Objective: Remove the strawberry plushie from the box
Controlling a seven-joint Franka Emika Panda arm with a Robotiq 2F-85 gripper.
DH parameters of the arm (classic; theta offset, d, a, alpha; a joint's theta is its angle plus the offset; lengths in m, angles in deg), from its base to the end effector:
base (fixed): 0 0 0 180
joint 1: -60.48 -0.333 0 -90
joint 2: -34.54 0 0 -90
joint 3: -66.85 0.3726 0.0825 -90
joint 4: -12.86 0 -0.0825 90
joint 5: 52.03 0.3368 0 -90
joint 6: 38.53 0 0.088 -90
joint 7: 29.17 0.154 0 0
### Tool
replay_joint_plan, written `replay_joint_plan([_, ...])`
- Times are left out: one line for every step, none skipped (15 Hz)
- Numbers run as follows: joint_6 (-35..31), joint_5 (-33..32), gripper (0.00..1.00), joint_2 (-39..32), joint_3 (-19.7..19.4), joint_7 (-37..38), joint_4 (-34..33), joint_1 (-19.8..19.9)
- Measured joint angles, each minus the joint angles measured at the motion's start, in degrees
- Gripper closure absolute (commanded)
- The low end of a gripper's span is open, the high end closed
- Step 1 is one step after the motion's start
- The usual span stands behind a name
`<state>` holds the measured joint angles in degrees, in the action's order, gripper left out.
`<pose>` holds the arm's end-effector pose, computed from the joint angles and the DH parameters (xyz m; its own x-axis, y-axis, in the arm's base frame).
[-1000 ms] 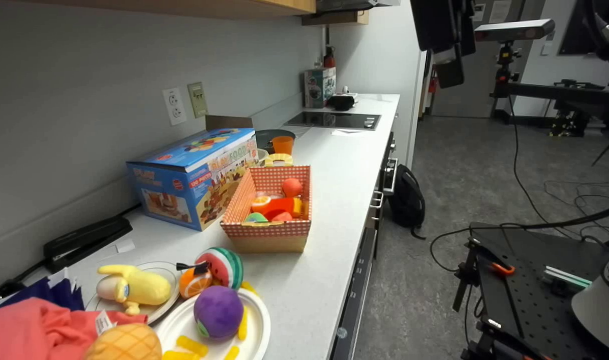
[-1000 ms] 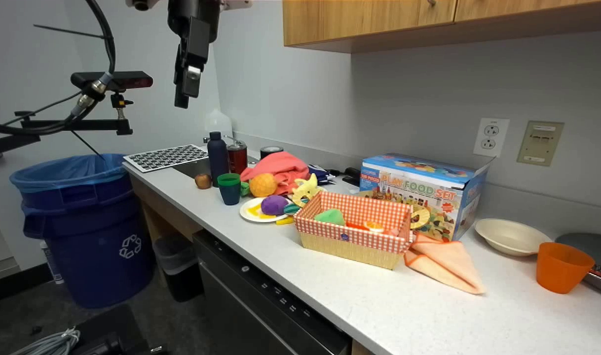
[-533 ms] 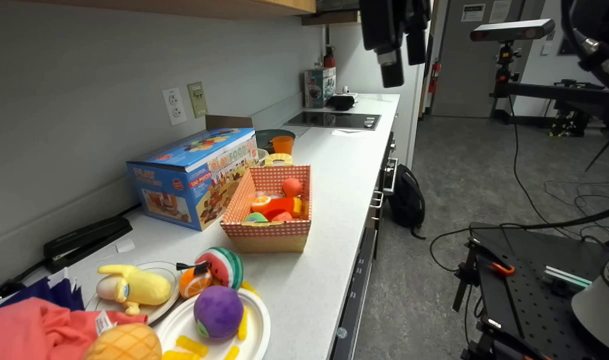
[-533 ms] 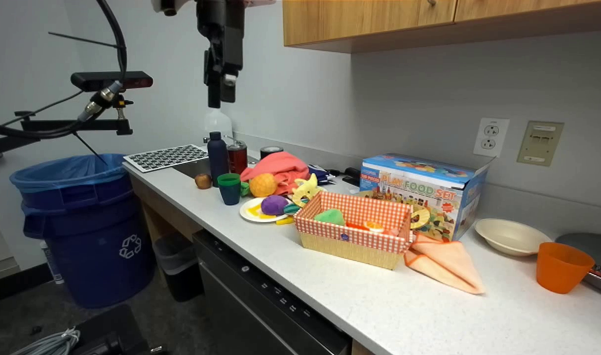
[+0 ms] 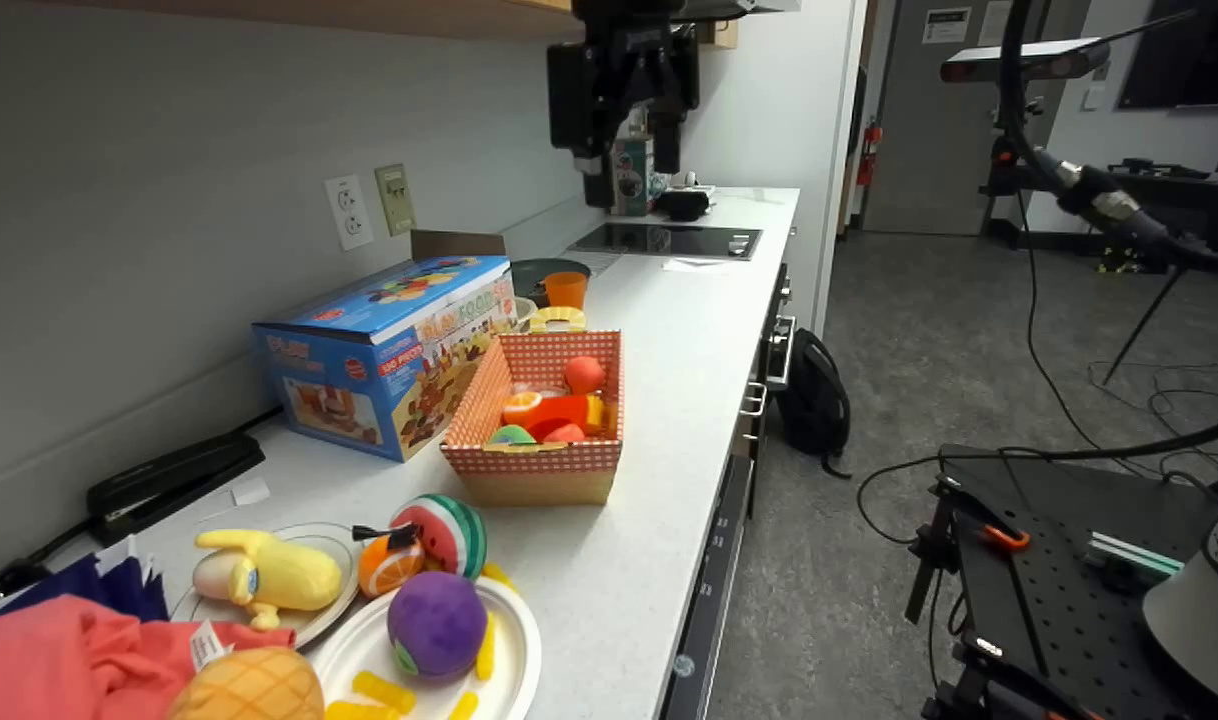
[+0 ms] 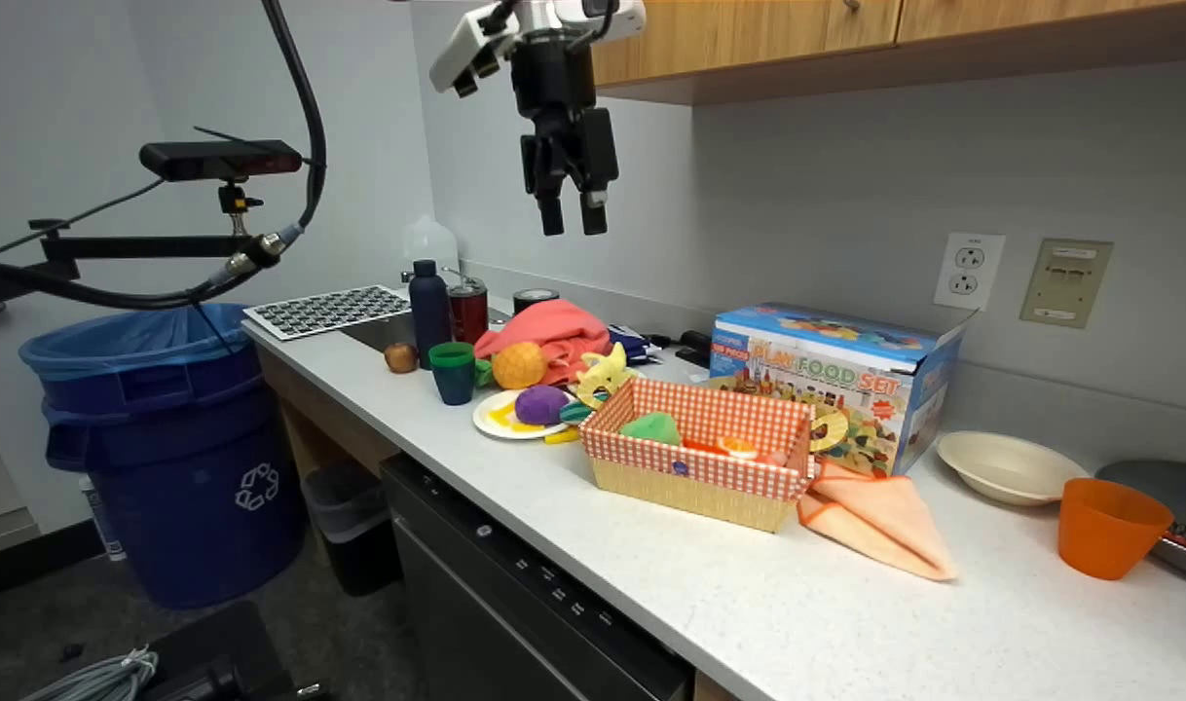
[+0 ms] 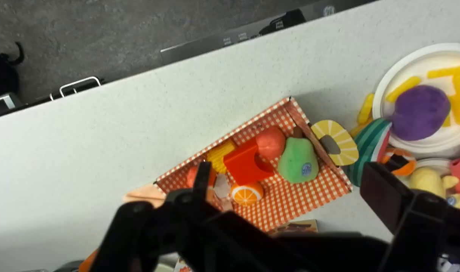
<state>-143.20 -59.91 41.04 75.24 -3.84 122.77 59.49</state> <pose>0.4743 0.0642 0.5635 0.9681 -0.2374 0.0802 -0.2462 -0.9608 0.1276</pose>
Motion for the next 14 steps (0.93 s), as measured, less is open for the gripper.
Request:
replay_joint_plan([-1.3, -0.9, 0.00, -1.4, -0.2, 0.0, -0.8, 0.0])
replay_joint_plan([-2.0, -1.5, 0.00, -2.8, -0.3, 0.0, -1.6, 0.0])
replay_joint_plan([-2.2, -1.7, 0.00, -4.1, -0.5, 0.1, -2.4, 0.0])
replay_joint_plan([-2.2, -1.7, 0.00, -5.0, -0.6, 0.1, -3.1, 0.0])
replay_joint_plan([-2.2, -1.7, 0.00, -5.6, -0.6, 0.1, -3.6, 0.0])
replay_joint_plan([-2.2, -1.7, 0.00, -5.9, -0.6, 0.1, -3.9, 0.0])
replay_joint_plan([-2.2, -1.7, 0.00, -6.0, -0.6, 0.1, -4.0, 0.0])
replay_joint_plan([-2.2, -1.7, 0.00, -5.9, -0.6, 0.1, -4.1, -0.1])
replay_joint_plan([-2.2, -1.7, 0.00, -5.9, -0.6, 0.1, -4.1, -0.1])
replay_joint_plan([-2.2, -1.7, 0.00, -5.9, -0.6, 0.1, -4.1, -0.1])
replay_joint_plan([-2.2, -1.7, 0.00, -6.0, -0.7, 0.1, -4.1, -0.2])
replay_joint_plan([-2.1, -1.7, 0.00, -6.3, -0.8, 0.1, -4.2, -0.2])
replay_joint_plan([-2.0, -1.7, 0.00, -7.2, -1.2, 0.1, -4.8, -0.2])
replay_joint_plan([-2.0, -1.7, 0.00, -8.6, -1.8, 0.1, -5.7, -0.1])
